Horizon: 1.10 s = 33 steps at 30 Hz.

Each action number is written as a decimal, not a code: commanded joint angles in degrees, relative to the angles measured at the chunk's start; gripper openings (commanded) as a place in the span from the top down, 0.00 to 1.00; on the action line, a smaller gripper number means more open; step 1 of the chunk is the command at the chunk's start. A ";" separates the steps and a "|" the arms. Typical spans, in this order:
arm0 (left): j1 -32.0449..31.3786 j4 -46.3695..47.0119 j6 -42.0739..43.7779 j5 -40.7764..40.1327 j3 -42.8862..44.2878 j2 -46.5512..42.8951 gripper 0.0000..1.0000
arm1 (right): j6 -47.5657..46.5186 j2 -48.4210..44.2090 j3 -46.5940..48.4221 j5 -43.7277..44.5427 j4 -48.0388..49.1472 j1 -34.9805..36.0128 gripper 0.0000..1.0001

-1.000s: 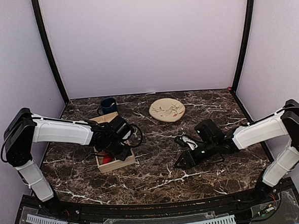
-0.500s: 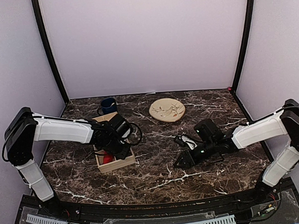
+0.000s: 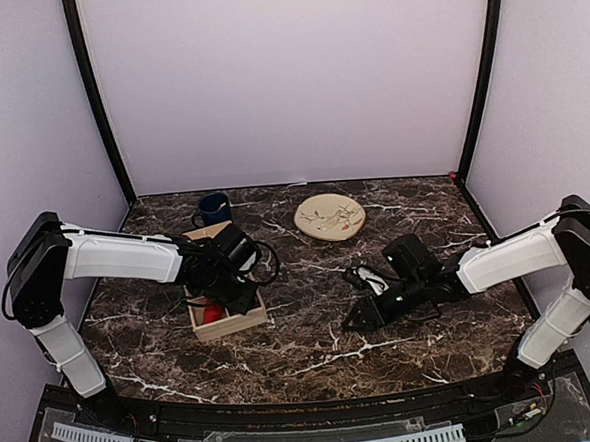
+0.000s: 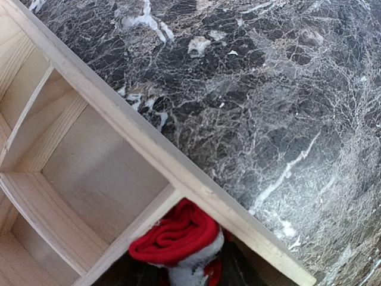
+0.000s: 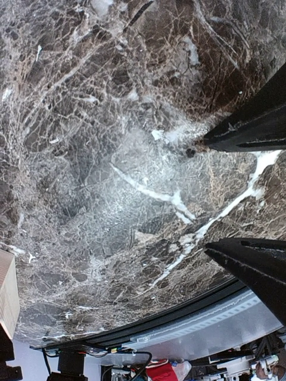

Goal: Roll the socks
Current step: Place the sock in the storage box, then reset both arms

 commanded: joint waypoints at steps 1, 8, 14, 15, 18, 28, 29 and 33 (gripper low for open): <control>-0.29 -4.01 -1.24 0.60 -0.91 -2.81 0.62 | -0.30 0.63 1.07 -0.33 0.45 -0.48 0.55; -0.33 -4.31 -2.08 -0.75 -0.52 -5.68 0.61 | -0.21 0.81 1.15 -0.47 0.62 -0.45 0.55; -0.39 -3.54 -2.53 -1.60 -0.28 -7.29 0.61 | -0.19 0.72 1.04 -0.35 0.59 -0.47 0.55; -0.39 -3.52 -2.69 -1.77 -0.15 -7.44 0.61 | -0.21 0.68 1.02 -0.37 0.58 -0.43 0.55; -0.46 -3.51 -2.63 -2.45 0.25 -7.82 0.61 | -0.21 0.55 0.95 -0.33 0.61 -0.45 0.55; -0.48 -3.69 -1.97 -3.51 1.58 -9.49 0.60 | -0.12 0.24 0.83 -0.30 0.82 -0.45 0.55; -0.48 -3.62 -1.93 -3.69 1.65 -9.64 0.60 | -0.10 0.20 0.77 -0.31 0.80 -0.45 0.55; -0.57 -3.42 -1.54 -4.75 1.74 -10.45 0.60 | -0.01 -0.11 0.69 -0.14 0.79 -0.45 0.55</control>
